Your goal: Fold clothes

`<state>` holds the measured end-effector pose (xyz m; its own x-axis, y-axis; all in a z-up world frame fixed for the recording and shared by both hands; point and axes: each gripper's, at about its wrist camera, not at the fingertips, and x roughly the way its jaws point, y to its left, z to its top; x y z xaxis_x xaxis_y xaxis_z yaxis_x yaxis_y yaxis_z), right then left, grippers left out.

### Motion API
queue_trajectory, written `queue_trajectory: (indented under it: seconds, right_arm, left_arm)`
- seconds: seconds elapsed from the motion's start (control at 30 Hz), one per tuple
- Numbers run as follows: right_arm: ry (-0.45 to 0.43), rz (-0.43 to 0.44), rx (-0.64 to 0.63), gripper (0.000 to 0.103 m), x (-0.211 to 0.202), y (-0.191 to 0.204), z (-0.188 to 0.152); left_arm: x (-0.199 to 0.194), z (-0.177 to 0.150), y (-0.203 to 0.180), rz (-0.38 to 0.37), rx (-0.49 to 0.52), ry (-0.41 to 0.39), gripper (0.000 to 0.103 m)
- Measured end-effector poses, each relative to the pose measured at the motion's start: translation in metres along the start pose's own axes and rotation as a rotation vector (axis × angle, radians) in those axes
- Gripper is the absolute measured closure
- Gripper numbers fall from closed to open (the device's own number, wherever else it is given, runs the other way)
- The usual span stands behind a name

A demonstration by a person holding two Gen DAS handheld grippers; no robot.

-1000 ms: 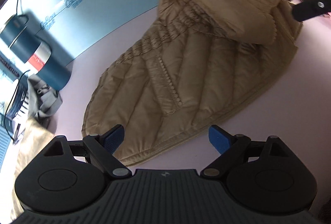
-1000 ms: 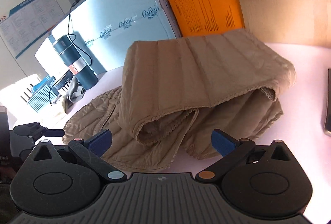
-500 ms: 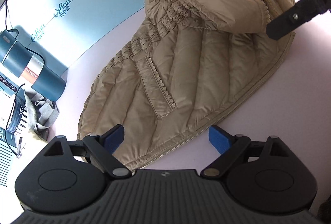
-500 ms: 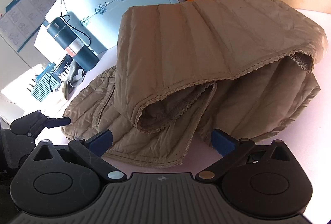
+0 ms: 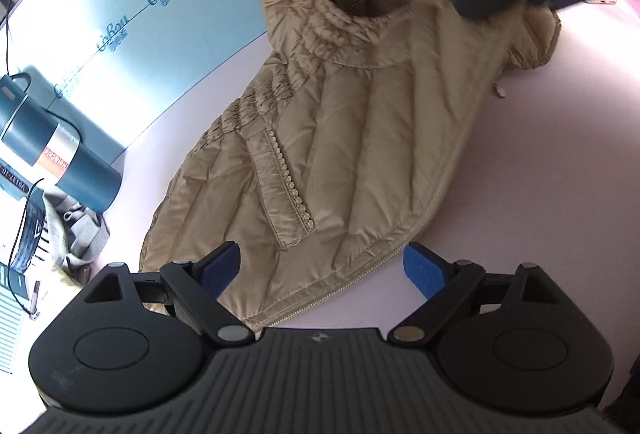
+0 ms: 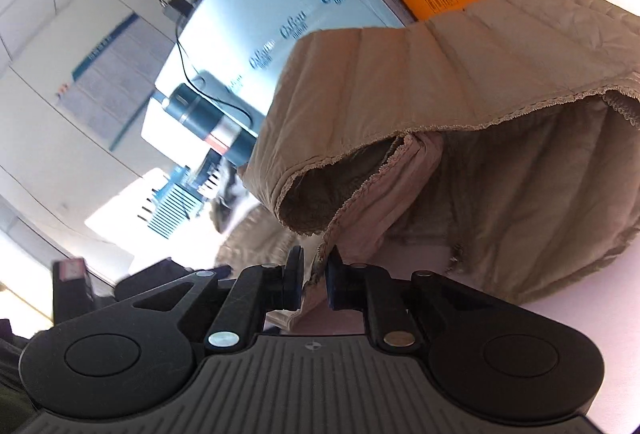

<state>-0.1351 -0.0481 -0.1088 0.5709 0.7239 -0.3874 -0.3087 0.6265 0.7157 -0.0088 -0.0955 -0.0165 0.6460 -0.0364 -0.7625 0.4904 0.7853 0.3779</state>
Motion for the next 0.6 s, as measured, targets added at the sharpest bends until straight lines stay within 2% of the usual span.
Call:
queue_trajectory:
  seconds: [0.17, 0.27, 0.33, 0.4, 0.43, 0.47, 0.5, 0.6]
  right_arm:
    - [-0.068, 0.098, 0.066, 0.092, -0.008, 0.004, 0.011]
    - [-0.099, 0.131, 0.083, 0.092, -0.013, 0.006, 0.017]
    - [-0.099, 0.131, 0.073, 0.092, -0.014, 0.008, 0.020]
    - [-0.094, 0.129, 0.071, 0.092, -0.015, 0.008, 0.021]
    - [-0.093, 0.128, 0.074, 0.092, -0.016, 0.007, 0.021]
    - [-0.091, 0.127, 0.077, 0.092, -0.016, 0.007, 0.021]
    - [-0.089, 0.124, 0.079, 0.092, -0.016, 0.006, 0.020]
    - [-0.088, 0.101, 0.084, 0.089, -0.017, 0.004, 0.018]
  left_arm:
    - [0.001, 0.000, -0.013, 0.046, 0.100, -0.037, 0.015]
    - [0.001, 0.001, -0.011, 0.049, 0.089, -0.051, 0.015]
    - [-0.002, 0.000, -0.005, 0.025, 0.068, -0.076, 0.029]
    - [-0.004, 0.002, 0.004, -0.006, 0.014, -0.091, 0.064]
    - [-0.005, 0.003, 0.010, -0.020, -0.026, -0.094, 0.073]
    - [-0.006, 0.004, 0.015, -0.034, -0.067, -0.098, 0.086]
    - [-0.008, 0.005, 0.020, -0.045, -0.101, -0.106, 0.092]
    - [-0.014, 0.007, 0.031, -0.050, -0.173, -0.145, 0.094]
